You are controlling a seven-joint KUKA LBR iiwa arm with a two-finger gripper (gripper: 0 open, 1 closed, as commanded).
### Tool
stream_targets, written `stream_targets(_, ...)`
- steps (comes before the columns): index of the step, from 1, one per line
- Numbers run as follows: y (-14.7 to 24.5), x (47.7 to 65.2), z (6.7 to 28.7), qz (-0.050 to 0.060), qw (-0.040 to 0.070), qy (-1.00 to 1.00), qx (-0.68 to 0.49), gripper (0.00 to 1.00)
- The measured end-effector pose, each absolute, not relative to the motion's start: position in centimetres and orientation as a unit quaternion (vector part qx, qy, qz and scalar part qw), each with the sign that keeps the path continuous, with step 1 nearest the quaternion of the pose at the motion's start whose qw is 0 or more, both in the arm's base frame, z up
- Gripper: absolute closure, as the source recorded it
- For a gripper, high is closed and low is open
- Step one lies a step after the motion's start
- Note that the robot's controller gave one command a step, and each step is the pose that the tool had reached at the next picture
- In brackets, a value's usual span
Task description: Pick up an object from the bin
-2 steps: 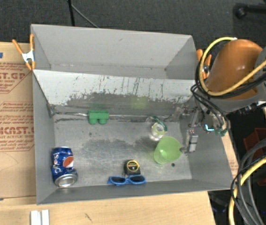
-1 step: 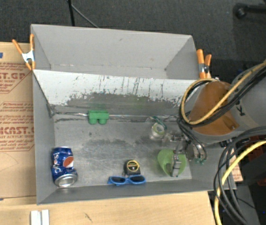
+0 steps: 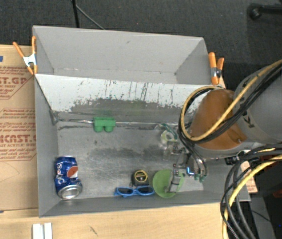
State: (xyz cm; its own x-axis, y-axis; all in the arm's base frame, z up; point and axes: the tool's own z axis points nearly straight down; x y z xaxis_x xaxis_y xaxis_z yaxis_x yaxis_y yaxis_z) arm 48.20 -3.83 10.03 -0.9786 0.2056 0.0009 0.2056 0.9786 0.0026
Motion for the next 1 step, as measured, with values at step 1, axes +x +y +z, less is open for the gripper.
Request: stream_targets(1, -0.65, 48.0, 11.17, -0.001, 0.0, -0.988, -0.157, 0.0)
